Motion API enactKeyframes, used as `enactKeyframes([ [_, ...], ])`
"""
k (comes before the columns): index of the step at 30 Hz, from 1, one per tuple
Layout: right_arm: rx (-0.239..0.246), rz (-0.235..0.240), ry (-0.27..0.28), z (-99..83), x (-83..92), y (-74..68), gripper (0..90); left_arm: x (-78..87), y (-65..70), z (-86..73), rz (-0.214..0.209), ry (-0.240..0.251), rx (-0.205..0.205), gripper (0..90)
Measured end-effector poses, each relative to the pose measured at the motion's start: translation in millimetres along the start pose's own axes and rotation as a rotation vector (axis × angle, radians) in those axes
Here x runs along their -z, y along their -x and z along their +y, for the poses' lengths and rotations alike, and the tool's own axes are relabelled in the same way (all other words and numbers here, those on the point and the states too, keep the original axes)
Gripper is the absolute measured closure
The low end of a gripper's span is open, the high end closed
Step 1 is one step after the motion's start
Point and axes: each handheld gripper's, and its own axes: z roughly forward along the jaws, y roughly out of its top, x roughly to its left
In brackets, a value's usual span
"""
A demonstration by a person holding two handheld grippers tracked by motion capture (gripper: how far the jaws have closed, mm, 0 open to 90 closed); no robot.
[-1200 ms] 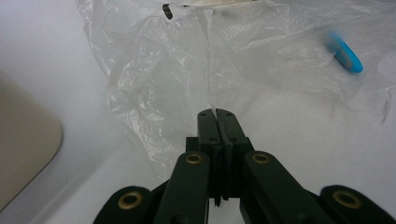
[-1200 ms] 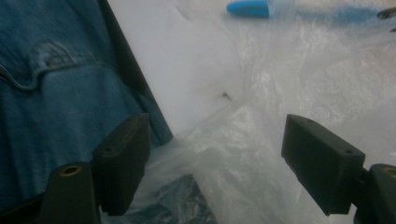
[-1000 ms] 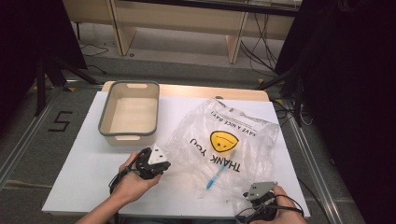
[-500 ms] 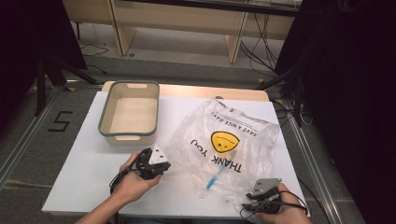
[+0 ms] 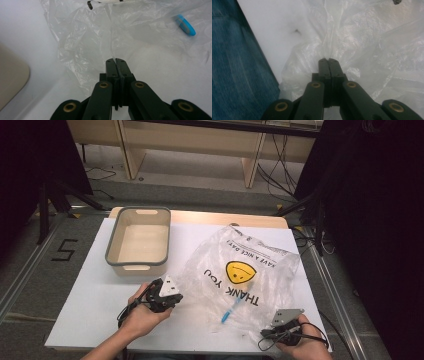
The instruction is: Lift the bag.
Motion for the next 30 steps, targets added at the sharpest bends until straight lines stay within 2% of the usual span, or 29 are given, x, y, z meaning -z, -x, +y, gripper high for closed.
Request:
enactKeyframes([
  [2, -0.023, 0.006, 0.036, 0.2, 3.8, 2.9, 90.0, 2.8, 0.0, 1.3, 0.012, 0.026, -0.006, 89.4],
  [6, -0.030, -0.025, 0.141, 4.4, 16.6, 8.2, 90.0, 10.0, -2.4, 4.5, 0.048, 0.086, -0.009, 89.5],
  [14, -0.057, -0.124, 0.320, 14.3, 36.0, 15.8, 90.0, 24.2, -5.0, 11.8, 0.115, 0.235, -0.026, 89.5],
  [20, -0.072, -0.179, 0.416, 23.0, 48.7, 21.7, 90.0, 35.2, -7.6, 21.1, 0.162, 0.343, -0.036, 89.5],
  [21, -0.077, -0.174, 0.423, 24.9, 50.9, 22.9, 90.0, 37.3, -8.2, 23.2, 0.169, 0.364, -0.035, 89.5],
  [30, -0.091, -0.231, 0.511, 41.3, 63.6, 32.2, 90.0, 49.8, -15.2, 30.5, 0.231, 0.455, -0.046, 89.6],
])
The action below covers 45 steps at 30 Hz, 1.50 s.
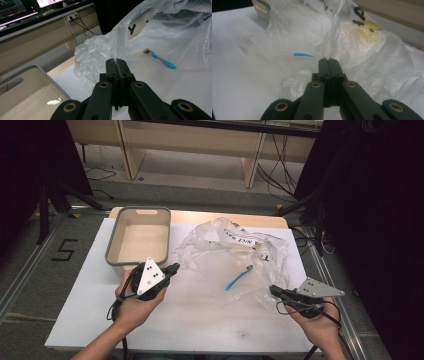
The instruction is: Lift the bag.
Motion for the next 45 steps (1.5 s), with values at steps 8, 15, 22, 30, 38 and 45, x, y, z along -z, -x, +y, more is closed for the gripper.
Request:
enactKeyframes([
  [8, -0.003, -0.035, 0.067, 11.6, 2.4, 0.6, 90.0, 1.0, -4.3, 7.7, 0.034, 0.053, -0.005, 89.6],
  [15, -0.010, -0.056, 0.098, 13.6, 5.0, 2.4, 90.0, 0.8, -6.9, 14.0, 0.057, 0.091, -0.004, 89.6],
  [22, -0.008, -0.074, 0.142, 19.0, 8.1, 2.9, 90.0, 3.0, -9.8, 25.4, 0.075, 0.137, -0.006, 89.6],
  [30, 0.004, -0.086, 0.189, 30.3, 12.4, 1.0, 90.0, 6.2, -13.7, 40.2, 0.089, 0.185, -0.009, 89.5],
  [38, 0.008, -0.100, 0.230, 41.9, 13.6, 3.3, 90.0, 9.0, -19.9, 56.6, 0.117, 0.239, -0.007, 89.5],
  [45, -0.007, -0.133, 0.259, 46.7, 20.4, 10.5, 90.0, 8.5, -26.5, 58.3, 0.140, 0.240, 0.000, 89.5],
])
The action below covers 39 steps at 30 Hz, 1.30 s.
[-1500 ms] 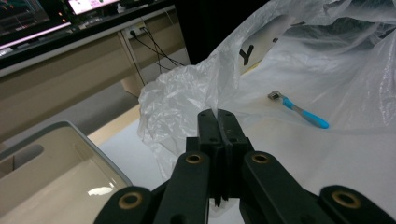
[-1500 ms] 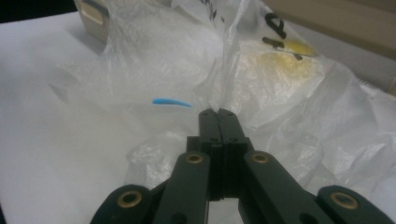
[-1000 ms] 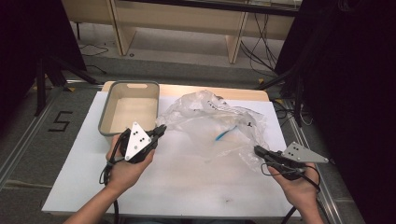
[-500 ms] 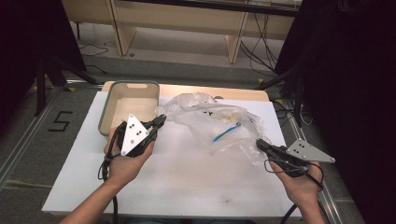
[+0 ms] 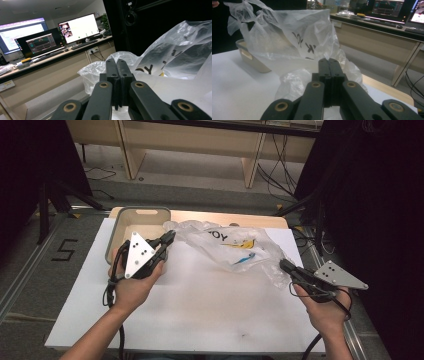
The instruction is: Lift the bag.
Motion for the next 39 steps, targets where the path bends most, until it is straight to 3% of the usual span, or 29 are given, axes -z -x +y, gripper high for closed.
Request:
enactKeyframes([
  [15, -0.028, -0.047, 0.049, 6.1, 2.5, 12.4, 90.0, -3.5, -7.6, 5.5, 0.034, 0.038, 0.032, 89.5],
  [39, -0.056, -0.071, 0.069, 6.6, -0.3, 19.4, 90.0, -3.7, -9.9, 9.0, 0.050, 0.060, 0.034, 89.5],
])
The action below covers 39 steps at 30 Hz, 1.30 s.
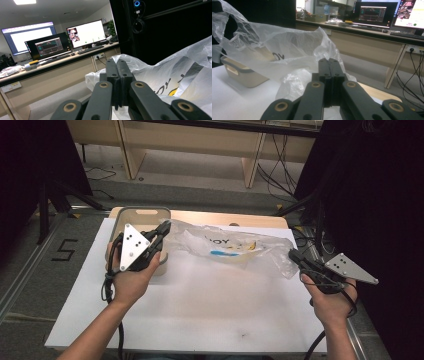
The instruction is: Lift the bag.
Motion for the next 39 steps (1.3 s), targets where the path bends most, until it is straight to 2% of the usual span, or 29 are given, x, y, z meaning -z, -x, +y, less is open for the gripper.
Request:
enactKeyframes([
  [9, 0.004, -0.014, 0.014, 4.6, 0.5, 1.7, 90.0, 2.6, -0.6, 9.0, 0.008, 0.032, -0.006, 89.5],
  [29, 0.001, -0.052, 0.043, 16.6, 0.3, 9.8, 90.0, -3.9, -3.4, 28.7, 0.023, 0.084, -0.009, 89.5],
  [32, 0.000, -0.056, 0.043, 16.7, -1.1, 11.8, 90.0, -6.7, -3.9, 28.7, 0.024, 0.081, -0.007, 89.5],
  [39, -0.001, -0.071, 0.021, 10.9, -8.0, 16.8, 90.0, -17.0, -5.9, 19.2, 0.024, 0.037, -0.010, 89.5],
])
